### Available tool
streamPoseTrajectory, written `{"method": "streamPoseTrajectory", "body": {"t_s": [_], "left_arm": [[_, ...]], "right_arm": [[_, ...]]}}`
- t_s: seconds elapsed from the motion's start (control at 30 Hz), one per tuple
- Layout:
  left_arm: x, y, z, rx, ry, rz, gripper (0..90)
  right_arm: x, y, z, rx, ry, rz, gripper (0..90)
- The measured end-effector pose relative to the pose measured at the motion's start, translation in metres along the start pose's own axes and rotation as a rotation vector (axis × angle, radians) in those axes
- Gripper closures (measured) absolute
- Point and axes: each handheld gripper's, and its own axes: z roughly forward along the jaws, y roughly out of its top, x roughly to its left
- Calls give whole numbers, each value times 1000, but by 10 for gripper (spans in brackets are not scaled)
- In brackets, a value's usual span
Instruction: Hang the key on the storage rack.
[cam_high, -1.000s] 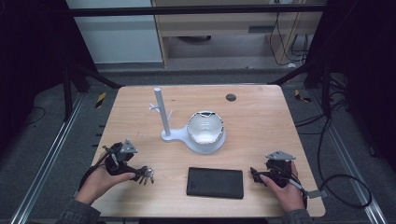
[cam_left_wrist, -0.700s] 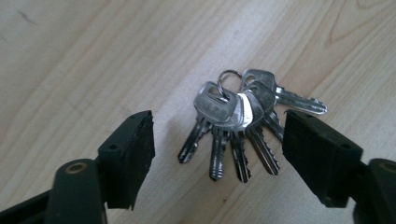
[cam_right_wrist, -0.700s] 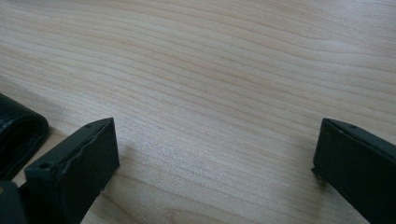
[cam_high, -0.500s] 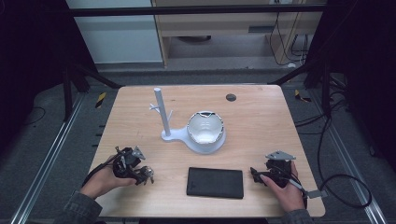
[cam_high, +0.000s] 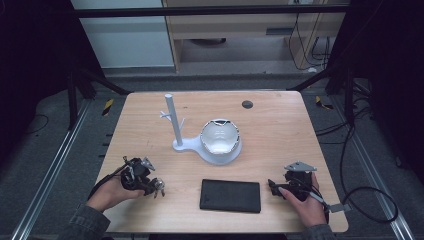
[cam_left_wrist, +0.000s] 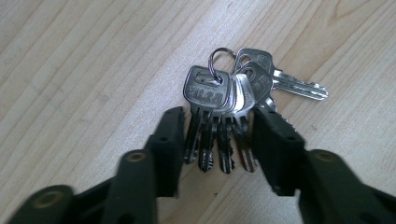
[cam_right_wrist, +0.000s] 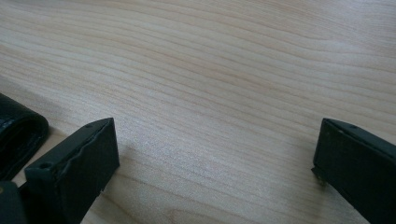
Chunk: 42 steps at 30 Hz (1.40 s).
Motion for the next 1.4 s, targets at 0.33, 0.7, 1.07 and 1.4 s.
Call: {"method": "streamPoseTrajectory", "body": {"t_s": [0.33, 0.7, 1.07, 1.4], "left_arm": [[-2, 1, -2, 19, 15, -2, 818], [-1, 0, -8, 11, 21, -7, 858], [6, 2, -8, 16, 17, -26, 863], [12, 1, -6, 28, 10, -40, 880]], "right_arm": [[0, 0, 0, 0, 2, 1, 3], [0, 0, 0, 0, 2, 2, 3], [0, 0, 0, 0, 2, 1, 3], [0, 0, 0, 0, 1, 1, 3]]}}
